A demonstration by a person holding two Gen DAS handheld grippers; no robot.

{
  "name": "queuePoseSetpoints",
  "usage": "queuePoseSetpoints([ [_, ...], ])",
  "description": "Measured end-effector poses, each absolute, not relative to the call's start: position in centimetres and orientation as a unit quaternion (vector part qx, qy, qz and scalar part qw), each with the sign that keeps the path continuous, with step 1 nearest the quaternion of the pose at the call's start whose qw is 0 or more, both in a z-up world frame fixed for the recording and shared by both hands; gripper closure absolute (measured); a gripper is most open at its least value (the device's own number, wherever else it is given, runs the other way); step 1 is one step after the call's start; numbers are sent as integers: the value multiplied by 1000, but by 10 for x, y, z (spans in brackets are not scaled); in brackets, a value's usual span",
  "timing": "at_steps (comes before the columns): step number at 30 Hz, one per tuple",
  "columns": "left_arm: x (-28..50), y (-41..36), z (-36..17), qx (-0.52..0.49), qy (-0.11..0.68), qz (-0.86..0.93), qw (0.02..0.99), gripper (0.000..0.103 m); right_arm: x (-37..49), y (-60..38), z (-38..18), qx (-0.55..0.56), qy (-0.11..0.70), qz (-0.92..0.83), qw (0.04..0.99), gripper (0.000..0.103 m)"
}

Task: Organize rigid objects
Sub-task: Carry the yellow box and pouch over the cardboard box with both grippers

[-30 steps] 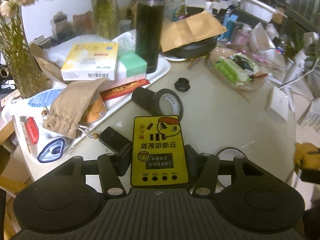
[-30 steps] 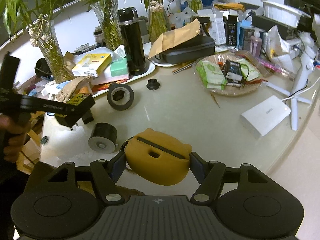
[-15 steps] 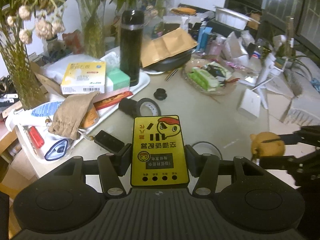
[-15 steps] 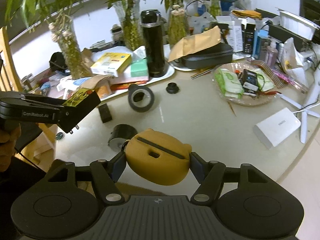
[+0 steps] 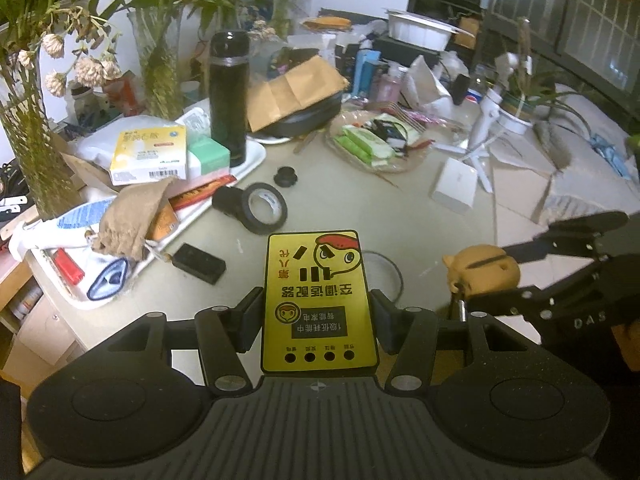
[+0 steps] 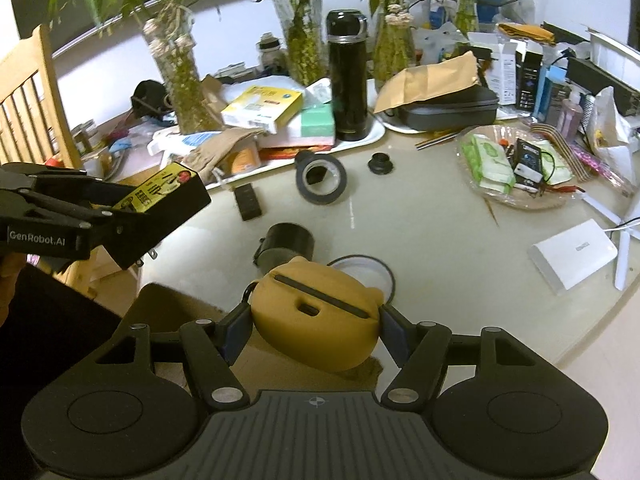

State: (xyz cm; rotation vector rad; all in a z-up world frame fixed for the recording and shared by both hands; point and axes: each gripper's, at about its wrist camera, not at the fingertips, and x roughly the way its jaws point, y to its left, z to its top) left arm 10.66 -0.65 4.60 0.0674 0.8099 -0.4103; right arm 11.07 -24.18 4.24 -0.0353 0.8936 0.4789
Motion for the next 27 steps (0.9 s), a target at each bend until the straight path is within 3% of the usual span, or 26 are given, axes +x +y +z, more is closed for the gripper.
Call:
queuePoseSetpoints([
  [27,51,-28,0,36,435,-238,868,48,56,-234,22,-27,460,250,851,32],
])
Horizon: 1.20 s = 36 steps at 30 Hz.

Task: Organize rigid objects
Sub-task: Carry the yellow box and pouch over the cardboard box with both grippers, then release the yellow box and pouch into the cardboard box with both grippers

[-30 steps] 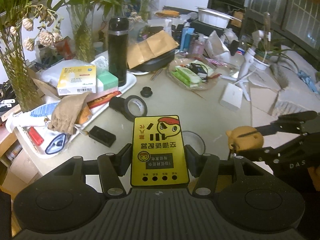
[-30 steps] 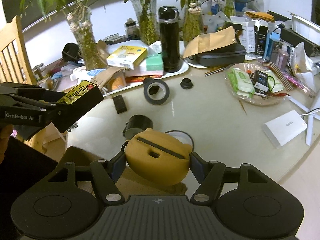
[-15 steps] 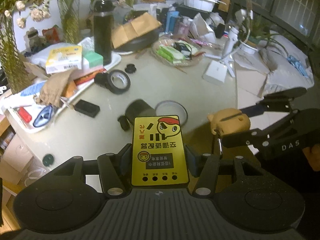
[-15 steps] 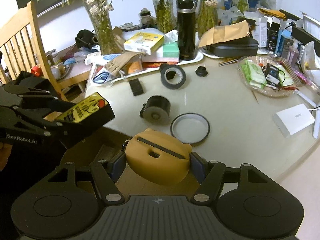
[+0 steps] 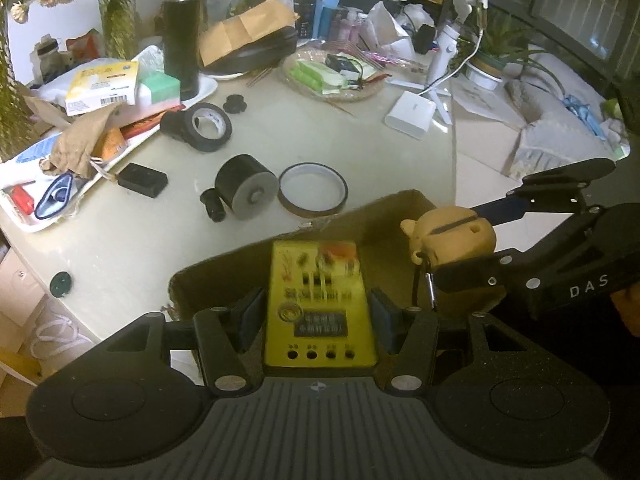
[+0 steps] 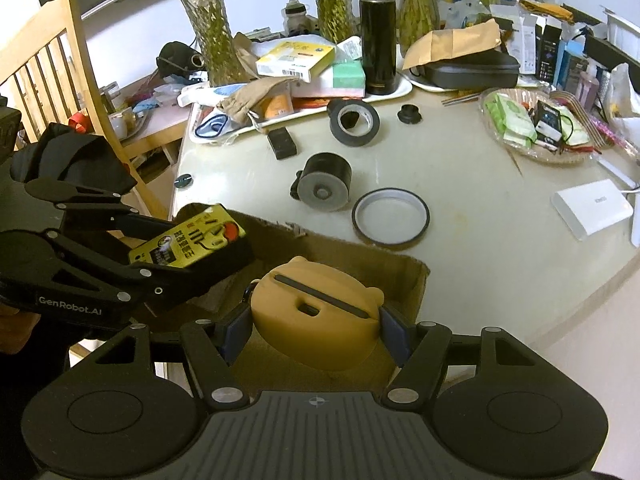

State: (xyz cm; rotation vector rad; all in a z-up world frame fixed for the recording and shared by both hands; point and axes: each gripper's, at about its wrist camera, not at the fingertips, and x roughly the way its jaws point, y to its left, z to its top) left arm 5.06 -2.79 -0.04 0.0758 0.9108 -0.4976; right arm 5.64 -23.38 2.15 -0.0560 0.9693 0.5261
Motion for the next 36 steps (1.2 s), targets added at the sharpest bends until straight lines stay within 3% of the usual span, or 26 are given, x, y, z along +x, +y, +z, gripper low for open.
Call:
queuePoseSetpoints([
  [33,20,-5,12,32,421,-192,886,47,69,-224,16,-26,459,232,857,31],
  [34,20,-5,12,32,421,-192,886,47,71,-224,17,-28,453,227,862,29],
  [36,20,-4,12,31,421,-191,886,47,73,-225,18,-33,442,223,868,13],
])
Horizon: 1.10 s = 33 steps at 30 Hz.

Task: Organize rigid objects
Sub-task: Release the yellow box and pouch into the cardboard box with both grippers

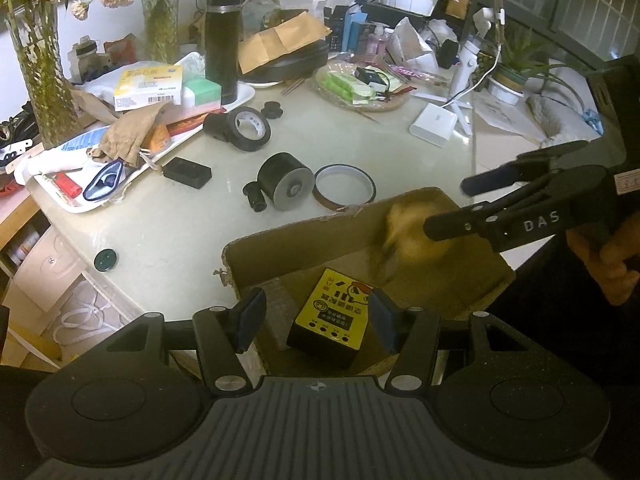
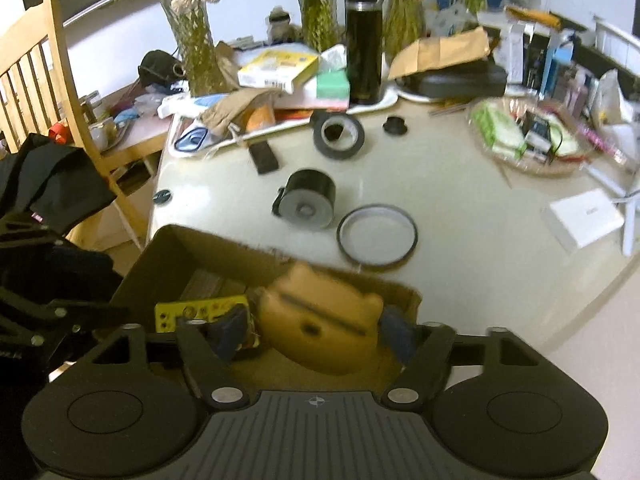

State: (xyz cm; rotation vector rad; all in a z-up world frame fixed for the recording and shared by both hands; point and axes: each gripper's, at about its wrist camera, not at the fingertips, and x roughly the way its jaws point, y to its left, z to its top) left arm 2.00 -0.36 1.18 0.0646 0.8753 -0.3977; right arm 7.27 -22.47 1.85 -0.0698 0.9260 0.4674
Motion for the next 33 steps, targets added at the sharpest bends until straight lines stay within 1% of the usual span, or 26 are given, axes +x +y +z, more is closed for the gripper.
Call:
queuePoseSetpoints([
  [2,20,-3,12,29,421,-189,887,47,74,-225,19,-36,440,222,869,8],
  [8,23,-2,13,27,419,-184,889,47,71,-228,14,-35,455,228,860,5],
  [16,29,-3,13,40,414,-184,891,47,69,-231,5,-28,470,222,854,5],
  [33,61,-5,18,40,399,-178,899,47,87,-232,13,-14,469,214,857,4],
])
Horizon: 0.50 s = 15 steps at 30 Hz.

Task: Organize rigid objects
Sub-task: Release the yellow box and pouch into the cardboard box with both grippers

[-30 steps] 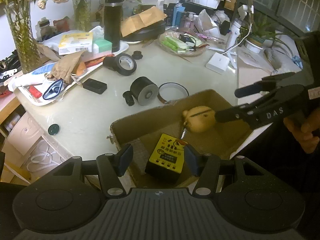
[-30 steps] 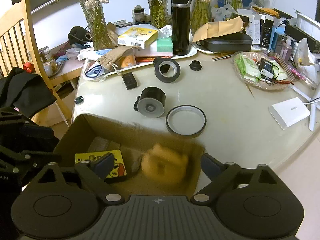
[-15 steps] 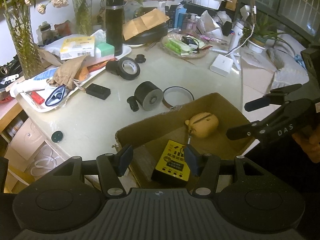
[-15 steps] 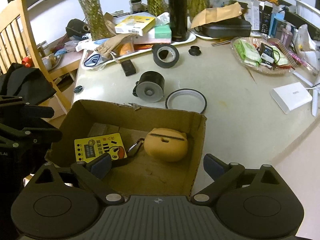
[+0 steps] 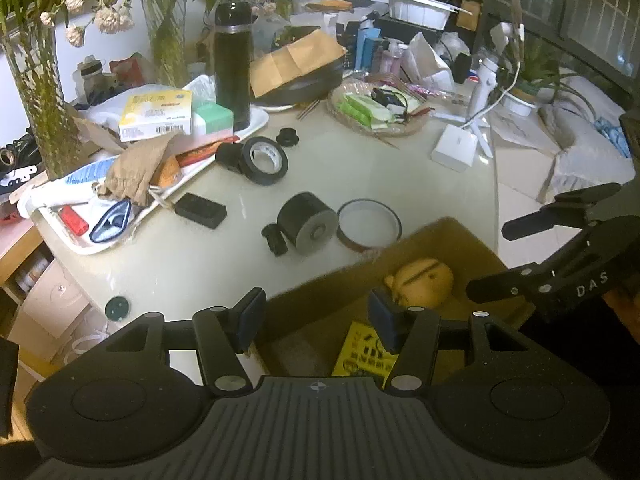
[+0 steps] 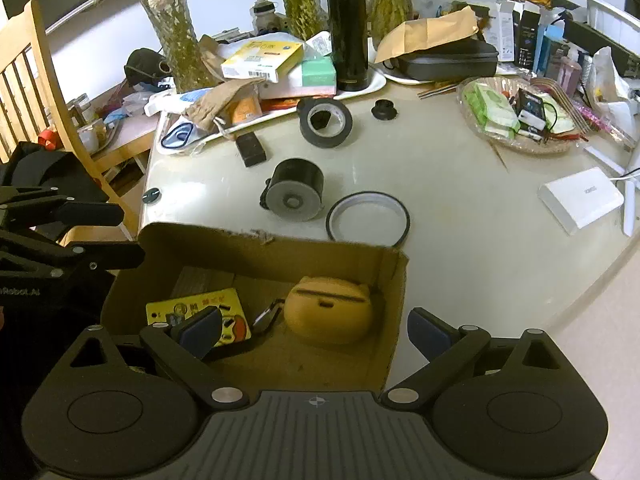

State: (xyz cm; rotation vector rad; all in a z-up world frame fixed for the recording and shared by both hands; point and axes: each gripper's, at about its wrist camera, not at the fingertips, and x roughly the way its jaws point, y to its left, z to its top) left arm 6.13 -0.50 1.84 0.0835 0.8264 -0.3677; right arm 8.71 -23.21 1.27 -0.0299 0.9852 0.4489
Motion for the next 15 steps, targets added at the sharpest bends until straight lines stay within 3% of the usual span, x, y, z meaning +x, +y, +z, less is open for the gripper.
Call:
queuePoseSetpoints([
  [15,82,-3,22,40,390,-169,904,47,111,-252,13,-6,458,177,871,3],
])
